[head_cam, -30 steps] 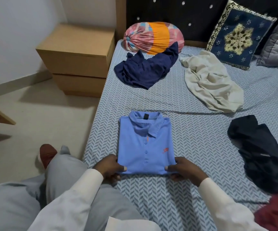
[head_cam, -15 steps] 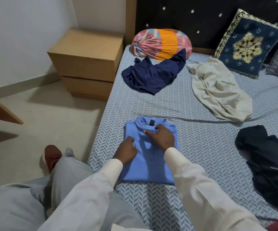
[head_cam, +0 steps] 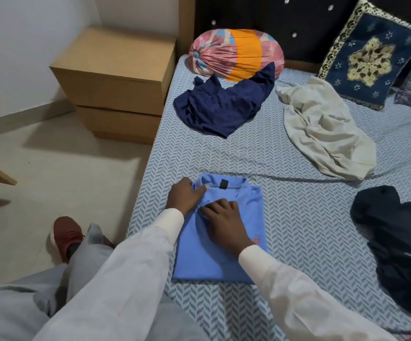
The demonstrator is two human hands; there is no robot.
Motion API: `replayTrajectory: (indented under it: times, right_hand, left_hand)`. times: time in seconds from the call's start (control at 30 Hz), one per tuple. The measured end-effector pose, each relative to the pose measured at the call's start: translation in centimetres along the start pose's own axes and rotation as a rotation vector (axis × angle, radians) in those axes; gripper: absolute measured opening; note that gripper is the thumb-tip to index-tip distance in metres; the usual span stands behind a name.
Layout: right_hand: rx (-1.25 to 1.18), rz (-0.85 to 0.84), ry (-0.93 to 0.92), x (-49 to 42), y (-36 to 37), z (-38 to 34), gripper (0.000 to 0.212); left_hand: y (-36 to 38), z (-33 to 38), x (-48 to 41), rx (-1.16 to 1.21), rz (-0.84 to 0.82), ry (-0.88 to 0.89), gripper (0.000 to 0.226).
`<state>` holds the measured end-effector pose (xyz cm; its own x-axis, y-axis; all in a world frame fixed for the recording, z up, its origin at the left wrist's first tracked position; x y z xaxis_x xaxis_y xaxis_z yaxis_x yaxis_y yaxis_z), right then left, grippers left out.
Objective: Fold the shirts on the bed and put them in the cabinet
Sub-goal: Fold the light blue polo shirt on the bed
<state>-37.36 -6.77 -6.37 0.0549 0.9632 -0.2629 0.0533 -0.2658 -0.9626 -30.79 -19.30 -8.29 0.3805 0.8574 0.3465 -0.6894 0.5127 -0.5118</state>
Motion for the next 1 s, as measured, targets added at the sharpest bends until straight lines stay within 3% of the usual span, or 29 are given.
replayTrajectory:
  times: [0.07, 0.13, 0.2, 0.27, 0.37, 0.5, 0.57, 0.67, 0.77, 0.87, 1.0]
  right_hand:
    - [-0.104, 0.005, 0.081, 0.2, -1.2, 0.8, 0.027]
    - [-0.270, 0.091, 0.388, 0.8, -2.6, 4.6, 0.030]
    - [-0.383, 0.068, 0.724, 1.9, -2.1, 9.0, 0.035]
    - [-0.411, -0.098, 0.857, 2.4, -0.3, 11.4, 0.036]
    - [-0.338, -0.279, 0.833, 2.1, 1.1, 11.8, 0.035]
    - [-0.309, 0.023, 0.648, -0.2, -2.7, 9.7, 0.044]
    - [-0.416, -0.055, 0.529, -1.0, -2.3, 7.2, 0.049]
    - [-0.343, -0.157, 0.332, -0.9, -1.2, 4.1, 0.042]
    - [-0.203, -0.064, 0.213, -0.7, -1.5, 3.1, 0.017]
    - [-0.110, -0.022, 0.152, -0.4, -1.1, 2.7, 0.022]
    - [-0.231, -0.055, 0.307, 0.8, -0.7, 3.8, 0.009]
  left_hand:
    - [0.0, 0.0, -0.5, -0.072, 0.029, -0.015, 0.032]
    - [0.1, -0.3, -1.2, -0.009, 0.033, -0.064, 0.029]
    - [0.5, -1.3, -1.4, 0.243, 0.013, -0.166, 0.031]
    - [1.3, -2.3, -1.4, 0.476, -0.015, -0.275, 0.037]
    - [0.8, -2.2, -1.6, 0.352, 0.052, -0.241, 0.025]
    - [-0.6, 1.5, -1.4, -0.039, 0.128, 0.012, 0.032]
    - [-0.7, 3.4, -1.4, -0.211, 0.154, 0.116, 0.031]
    - [-0.6, 4.8, -2.1, -0.388, 0.149, 0.212, 0.025]
    - [-0.9, 5.4, -2.8, -0.432, 0.134, 0.227, 0.013]
    - [-1.1, 5.7, -3.5, -0.421, 0.103, 0.209, 0.008]
    - [-1.2, 4.7, -4.2, -0.393, 0.037, 0.133, 0.012]
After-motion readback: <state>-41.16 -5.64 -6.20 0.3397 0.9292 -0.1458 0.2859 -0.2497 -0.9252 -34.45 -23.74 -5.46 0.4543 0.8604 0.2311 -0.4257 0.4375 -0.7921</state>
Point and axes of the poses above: each hand's wrist, its own x-axis away from the middle knuckle, its own y-axis out of the palm, z = x × y, the point moved 9 cm from there along -x, towards the middle knuckle, and after that the axes turned 7 degrees about x, right-handed, at the moved point
